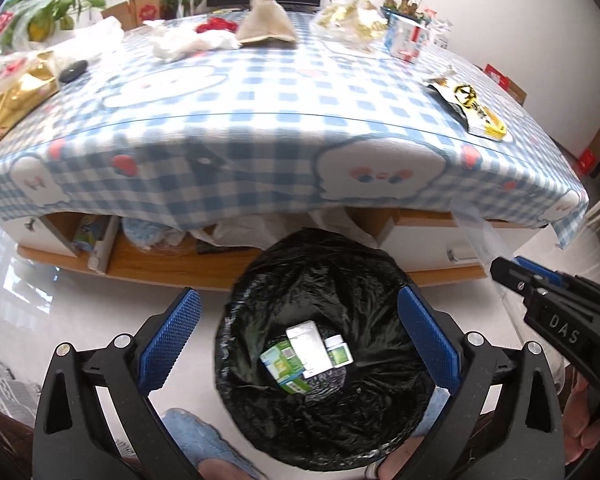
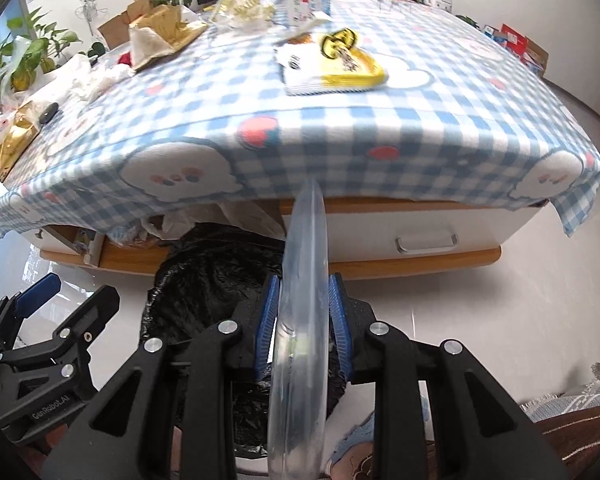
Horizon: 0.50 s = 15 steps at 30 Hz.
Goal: Collect trash
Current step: 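Raise both open tools from the bin back over the table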
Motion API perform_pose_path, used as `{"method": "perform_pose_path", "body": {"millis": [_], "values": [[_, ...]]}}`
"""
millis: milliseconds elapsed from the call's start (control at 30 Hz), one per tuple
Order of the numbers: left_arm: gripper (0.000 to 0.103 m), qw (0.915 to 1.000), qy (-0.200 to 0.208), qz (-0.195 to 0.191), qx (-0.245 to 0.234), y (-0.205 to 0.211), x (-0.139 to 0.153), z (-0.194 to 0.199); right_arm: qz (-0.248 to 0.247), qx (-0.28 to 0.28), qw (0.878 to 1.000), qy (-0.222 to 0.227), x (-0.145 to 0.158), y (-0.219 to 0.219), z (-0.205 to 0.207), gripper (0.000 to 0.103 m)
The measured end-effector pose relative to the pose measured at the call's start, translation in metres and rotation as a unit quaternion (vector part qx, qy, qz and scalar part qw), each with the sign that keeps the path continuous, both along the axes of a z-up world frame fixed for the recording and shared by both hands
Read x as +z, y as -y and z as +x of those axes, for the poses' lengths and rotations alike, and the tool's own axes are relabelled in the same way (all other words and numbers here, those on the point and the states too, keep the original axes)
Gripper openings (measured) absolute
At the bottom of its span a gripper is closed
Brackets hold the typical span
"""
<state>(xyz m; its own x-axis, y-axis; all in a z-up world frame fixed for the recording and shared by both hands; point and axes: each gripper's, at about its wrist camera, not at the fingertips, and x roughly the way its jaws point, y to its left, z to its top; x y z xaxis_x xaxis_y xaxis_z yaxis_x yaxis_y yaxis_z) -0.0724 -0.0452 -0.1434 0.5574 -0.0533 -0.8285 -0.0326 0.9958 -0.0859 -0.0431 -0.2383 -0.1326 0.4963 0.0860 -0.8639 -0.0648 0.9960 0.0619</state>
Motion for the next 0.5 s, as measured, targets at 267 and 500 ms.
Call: {"method": "perform_pose_path", "body": {"millis": [267, 500], "values": [[0.097, 0.9998, 0.004, 0.010, 0.017, -0.032, 0.009, -0.007, 0.007, 0.026, 1.000, 0.008, 0.009, -0.033, -0.005, 0.025], [0.097, 0.9994, -0.003, 0.010, 0.032, -0.056, 0.007, -0.013, 0.002, 0.045, 0.999, 0.004, 0.003, -0.058, -0.008, 0.025]]}}
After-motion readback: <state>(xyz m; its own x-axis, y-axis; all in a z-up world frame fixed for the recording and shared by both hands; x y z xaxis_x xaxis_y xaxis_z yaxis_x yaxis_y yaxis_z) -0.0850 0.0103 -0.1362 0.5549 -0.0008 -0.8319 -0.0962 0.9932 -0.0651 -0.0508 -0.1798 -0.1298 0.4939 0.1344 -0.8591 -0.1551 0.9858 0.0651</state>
